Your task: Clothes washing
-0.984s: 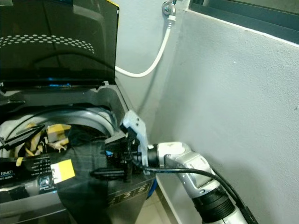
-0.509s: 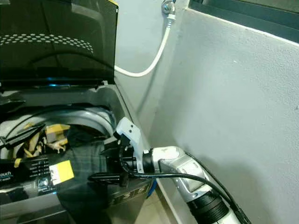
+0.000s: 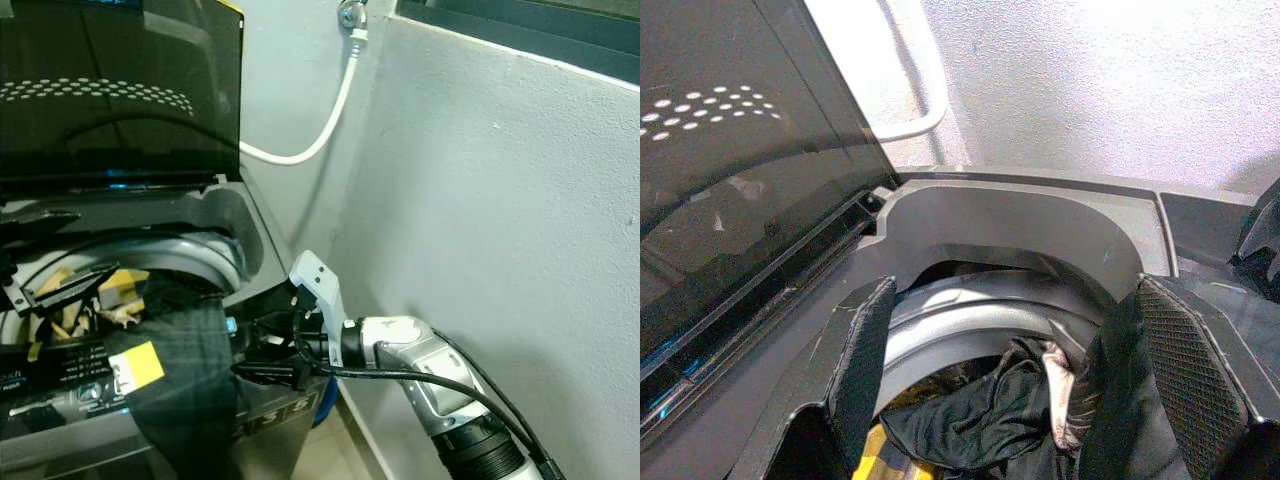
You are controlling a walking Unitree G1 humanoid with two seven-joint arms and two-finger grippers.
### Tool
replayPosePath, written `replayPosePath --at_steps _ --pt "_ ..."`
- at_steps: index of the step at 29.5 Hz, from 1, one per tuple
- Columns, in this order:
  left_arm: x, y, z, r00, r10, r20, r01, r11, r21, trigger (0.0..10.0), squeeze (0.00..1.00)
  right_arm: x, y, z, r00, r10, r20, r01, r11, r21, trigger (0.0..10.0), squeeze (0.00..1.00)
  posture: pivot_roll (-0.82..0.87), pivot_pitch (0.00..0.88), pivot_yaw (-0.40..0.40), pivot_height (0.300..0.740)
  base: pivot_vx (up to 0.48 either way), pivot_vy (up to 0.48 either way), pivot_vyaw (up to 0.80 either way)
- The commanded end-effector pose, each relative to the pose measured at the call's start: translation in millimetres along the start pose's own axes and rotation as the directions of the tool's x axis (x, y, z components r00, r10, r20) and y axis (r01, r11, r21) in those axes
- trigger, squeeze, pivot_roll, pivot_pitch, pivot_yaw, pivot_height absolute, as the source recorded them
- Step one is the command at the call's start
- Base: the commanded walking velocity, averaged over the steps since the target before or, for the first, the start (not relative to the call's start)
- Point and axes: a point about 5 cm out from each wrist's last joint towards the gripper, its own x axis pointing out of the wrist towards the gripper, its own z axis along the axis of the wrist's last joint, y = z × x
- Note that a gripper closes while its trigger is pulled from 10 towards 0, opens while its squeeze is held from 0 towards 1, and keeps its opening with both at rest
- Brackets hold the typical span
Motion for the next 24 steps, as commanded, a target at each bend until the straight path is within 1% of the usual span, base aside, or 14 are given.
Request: replayPosePath --at_steps 1,2,6,8,10,11,12,13,14,17,18,19,22,24 --pt "3.0 -4.1 0.3 0.999 -0.042 -0.002 0.042 0.999 -0.007 10.0 0.0 4.6 6.5 -9.1 1.0 0.027 -0.016 -0.026 0.999 0.044 10.0 0.0 0.05 0.0 -0.046 0.74 0.0 0.0 0.0" --pt "2.5 -4.5 0.3 0.999 -0.049 -0.009 0.049 0.999 -0.009 10.0 0.0 8.9 10.2 -8.6 0.999 0.049 -0.006 -0.049 0.998 0.051 10.0 0.0 0.05 0.0 -0.048 0.74 0.0 0.0 0.0" --pt "2.1 -4.8 0.2 0.998 -0.054 -0.014 0.053 0.999 -0.01 10.0 0.0 11.6 12.3 -8.3 0.998 0.062 0.0 -0.062 0.997 0.055 10.0 0.0 0.05 0.0 -0.049 0.74 0.0 0.0 0.0" --pt "0.8 -4.8 0.4 0.998 -0.054 -0.016 0.053 0.999 -0.011 10.0 0.0 17.3 16.3 -6.9 0.996 0.085 0.016 -0.086 0.994 0.069 10.0 0.0 0.05 0.0 -0.052 0.74 0.0 0.0 0.0" --pt "-1.1 -4.2 1.1 0.999 -0.043 -0.014 0.043 0.999 -0.008 10.0 0.0 35.1 25.4 -5.1 0.989 0.137 0.047 -0.141 0.985 0.096 10.0 0.0 0.05 0.0 -0.057 0.74 0.0 0.0 0.0" --pt "-1.1 -4.2 1.1 0.999 -0.043 -0.014 0.043 0.999 -0.008 10.0 0.0 35.1 25.4 -5.1 0.989 0.137 0.047 -0.141 0.985 0.096 10.0 0.0 0.05 0.0 -0.057 0.74 0.0 0.0 0.0" --pt "-1.8 -3.8 1.3 0.999 -0.037 -0.013 0.037 0.999 -0.006 10.0 0.0 45.0 28.5 -4.9 0.986 0.155 0.056 -0.16 0.981 0.108 10.0 0.0 0.05 0.0 -0.059 0.74 0.0 0.0 0.0" --pt "-1.8 -3.8 1.3 0.999 -0.037 -0.013 0.037 0.999 -0.006 10.0 0.0 45.0 28.5 -4.9 0.986 0.155 0.056 -0.16 0.981 0.108 10.0 0.0 0.05 0.0 -0.059 0.74 0.0 0.0 0.0" --pt "-2.2 -3.6 1.6 0.999 -0.032 -0.012 0.032 0.999 -0.003 10.0 0.0 53.5 29.8 -4.4 0.985 0.161 0.062 -0.167 0.979 0.113 10.0 0.0 0.05 0.0 -0.061 0.74 0.0 0.0 0.0" --pt "-2.4 -3.4 1.7 0.999 -0.03 -0.012 0.03 1.0 -0.002 10.0 0.0 58.3 30.3 -4.0 0.985 0.162 0.064 -0.169 0.979 0.117 10.0 0.0 0.05 0.0 -0.061 0.74 0.0 0.0 0.0" --pt "-2.6 -3.2 2.1 1.0 -0.029 -0.011 0.029 1.0 -0.001 10.0 0.0 66.4 28.6 -0.6 0.986 0.143 0.085 -0.154 0.979 0.133 10.0 0.0 0.05 0.0 -0.06 0.74 0.0 0.0 0.0" --pt "-2.6 -3.2 2.1 1.0 -0.029 -0.011 0.029 1.0 -0.001 10.0 0.0 66.4 28.6 -0.6 0.986 0.143 0.085 -0.154 0.979 0.133 10.0 0.0 0.05 0.0 -0.06 0.74 0.0 0.0 0.0" --pt "-3.2 -2.8 4.0 1.0 -0.026 -0.008 0.026 1.0 0.004 10.0 0.0 88.9 20.9 5.2 0.992 0.038 0.118 -0.062 0.976 0.21 10.0 0.0 0.06 0.0 -0.066 0.74 0.0 0.0 0.0" --pt "-3.4 -2.7 4.6 1.0 -0.026 -0.008 0.026 1.0 0.005 10.0 0.0 92.6 19.6 5.0 0.993 0.013 0.115 -0.039 0.974 0.224 10.0 0.0 0.06 0.0 -0.066 0.74 0.0 0.0 0.0"
